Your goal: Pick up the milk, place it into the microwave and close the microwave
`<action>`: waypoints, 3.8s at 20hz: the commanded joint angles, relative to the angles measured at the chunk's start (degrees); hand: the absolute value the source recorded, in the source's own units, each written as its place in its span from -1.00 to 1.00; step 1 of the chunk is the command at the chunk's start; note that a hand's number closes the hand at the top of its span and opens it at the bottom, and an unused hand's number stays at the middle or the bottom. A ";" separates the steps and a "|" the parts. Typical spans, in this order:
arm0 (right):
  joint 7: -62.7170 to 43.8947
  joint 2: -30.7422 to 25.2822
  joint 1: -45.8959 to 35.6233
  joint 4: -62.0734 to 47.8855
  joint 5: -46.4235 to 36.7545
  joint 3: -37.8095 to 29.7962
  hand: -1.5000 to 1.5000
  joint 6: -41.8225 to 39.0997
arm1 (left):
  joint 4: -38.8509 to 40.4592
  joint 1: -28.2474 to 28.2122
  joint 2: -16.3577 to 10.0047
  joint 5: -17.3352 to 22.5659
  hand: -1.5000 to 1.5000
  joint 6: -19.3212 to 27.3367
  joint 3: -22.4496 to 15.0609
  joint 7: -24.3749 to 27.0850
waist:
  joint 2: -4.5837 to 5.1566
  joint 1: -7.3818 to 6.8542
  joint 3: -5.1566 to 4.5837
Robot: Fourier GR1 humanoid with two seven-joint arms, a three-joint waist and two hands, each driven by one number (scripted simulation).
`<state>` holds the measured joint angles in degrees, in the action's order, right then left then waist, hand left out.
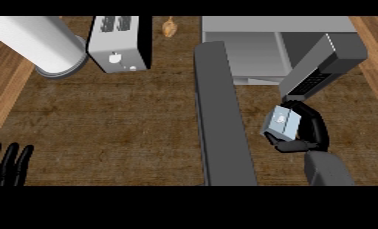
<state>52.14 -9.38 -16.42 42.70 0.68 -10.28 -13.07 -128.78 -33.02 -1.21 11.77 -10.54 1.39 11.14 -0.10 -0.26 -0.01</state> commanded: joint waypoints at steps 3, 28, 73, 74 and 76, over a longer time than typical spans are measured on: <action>3.43 -1.91 4.68 3.63 1.19 -0.44 1.00 -1.97 | 1.88 -1.26 -1.75 5.38 -1.00 -4.45 5.37 1.93 | -0.01 0.07 -0.01; -20.81 3.38 -8.37 16.30 -3.21 4.34 1.00 13.17 | 0.05 -4.16 -0.95 6.69 -1.00 -6.92 6.95 1.33 | 0.17 -0.88 0.02; -13.86 -5.33 -49.08 -36.41 -14.55 -1.87 -1.00 52.71 | 6.40 11.30 -1.89 0.17 -1.00 -6.83 3.58 -1.99 | 5.15 -9.71 0.22; -14.34 -6.61 -49.49 -36.50 -14.54 -2.03 -1.00 53.16 | 5.73 10.57 -2.94 0.12 -1.00 -7.49 4.26 -2.13 | 5.06 -10.31 0.25; -14.02 -6.03 -49.13 -36.86 -14.72 -1.95 -1.00 53.94 | 5.90 11.58 -2.87 -0.10 -1.00 -6.95 4.25 -2.57 | 5.25 -10.21 0.32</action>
<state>38.50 -15.12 -65.18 6.82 -13.01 -12.86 38.09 -122.96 -22.45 -3.93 12.46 -17.83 5.99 9.04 4.80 -10.04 0.25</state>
